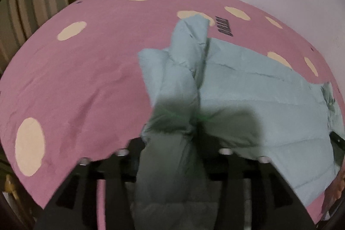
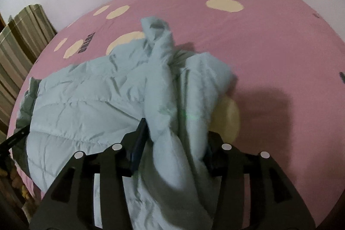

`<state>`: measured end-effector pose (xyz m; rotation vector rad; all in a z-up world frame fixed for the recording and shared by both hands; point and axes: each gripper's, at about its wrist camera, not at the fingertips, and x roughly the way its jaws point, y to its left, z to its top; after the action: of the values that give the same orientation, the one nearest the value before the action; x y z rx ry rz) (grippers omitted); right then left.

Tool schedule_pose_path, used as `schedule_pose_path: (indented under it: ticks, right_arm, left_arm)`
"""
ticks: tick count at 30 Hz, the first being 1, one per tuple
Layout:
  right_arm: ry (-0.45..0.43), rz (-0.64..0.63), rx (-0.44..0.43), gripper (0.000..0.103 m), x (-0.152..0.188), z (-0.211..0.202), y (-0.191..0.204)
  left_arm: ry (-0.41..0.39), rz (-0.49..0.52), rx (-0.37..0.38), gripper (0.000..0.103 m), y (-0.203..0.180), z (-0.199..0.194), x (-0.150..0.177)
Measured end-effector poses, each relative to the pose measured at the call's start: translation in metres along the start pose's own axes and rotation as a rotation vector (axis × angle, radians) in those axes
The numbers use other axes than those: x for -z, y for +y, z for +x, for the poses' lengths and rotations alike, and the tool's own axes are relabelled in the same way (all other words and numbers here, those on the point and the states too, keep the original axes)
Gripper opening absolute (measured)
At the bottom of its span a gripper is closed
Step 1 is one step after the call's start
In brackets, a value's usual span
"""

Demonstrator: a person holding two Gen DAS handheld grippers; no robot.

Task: Fold large clothes

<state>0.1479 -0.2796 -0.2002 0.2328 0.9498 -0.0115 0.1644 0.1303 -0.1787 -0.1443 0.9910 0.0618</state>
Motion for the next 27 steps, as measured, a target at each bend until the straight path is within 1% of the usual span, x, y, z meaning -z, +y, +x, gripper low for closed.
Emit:
schedule_pose_path:
  ticks: [1, 4, 6, 7, 8, 9, 11, 13, 16, 19, 23, 27]
  right_arm:
    - [-0.014, 0.006, 0.019, 0.051, -0.001, -0.007, -0.002]
    - [-0.075, 0.009, 0.067, 0.052, -0.003, -0.027, 0.002]
    - [-0.119, -0.009, 0.056, 0.050, -0.007, -0.042, 0.015]
    - [-0.128, -0.021, 0.032, 0.045, -0.008, -0.047, 0.023]
    - [-0.125, -0.034, 0.010, 0.043, -0.009, -0.047, 0.031]
    - [-0.107, -0.061, -0.025, 0.042, -0.010, -0.045, 0.045]
    - [-0.064, -0.108, -0.081, 0.035, -0.010, -0.035, 0.071]
    - [-0.034, -0.148, -0.107, 0.034, -0.010, -0.024, 0.094]
    - [-0.013, -0.205, -0.117, 0.034, -0.010, -0.007, 0.129]
    - [-0.012, -0.237, -0.108, 0.033, -0.007, 0.001, 0.148]
    - [0.005, -0.254, -0.099, 0.033, -0.005, 0.010, 0.160]
    - [0.013, -0.269, -0.076, 0.033, 0.000, 0.016, 0.162]
  left_arm:
    - [-0.013, -0.010, -0.017, 0.054, 0.005, -0.004, 0.000]
    - [-0.025, -0.032, -0.047, 0.056, 0.018, -0.010, 0.001]
    - [-0.041, -0.041, -0.053, 0.056, 0.021, -0.017, 0.001]
    - [-0.048, -0.037, -0.057, 0.056, 0.021, -0.019, 0.001]
    - [-0.056, -0.029, -0.062, 0.056, 0.020, -0.022, 0.001]
    - [-0.066, -0.016, -0.067, 0.056, 0.018, -0.024, 0.000]
    - [-0.066, 0.001, -0.066, 0.056, 0.015, -0.025, -0.001]
    - [-0.061, 0.005, -0.059, 0.056, 0.015, -0.025, -0.003]
    - [-0.060, 0.010, -0.054, 0.056, 0.015, -0.027, -0.006]
    - [-0.073, 0.016, -0.052, 0.056, 0.015, -0.031, -0.009]
    - [-0.071, 0.013, -0.055, 0.056, 0.018, -0.031, -0.011]
    - [-0.062, 0.012, -0.056, 0.056, 0.019, -0.027, -0.011]
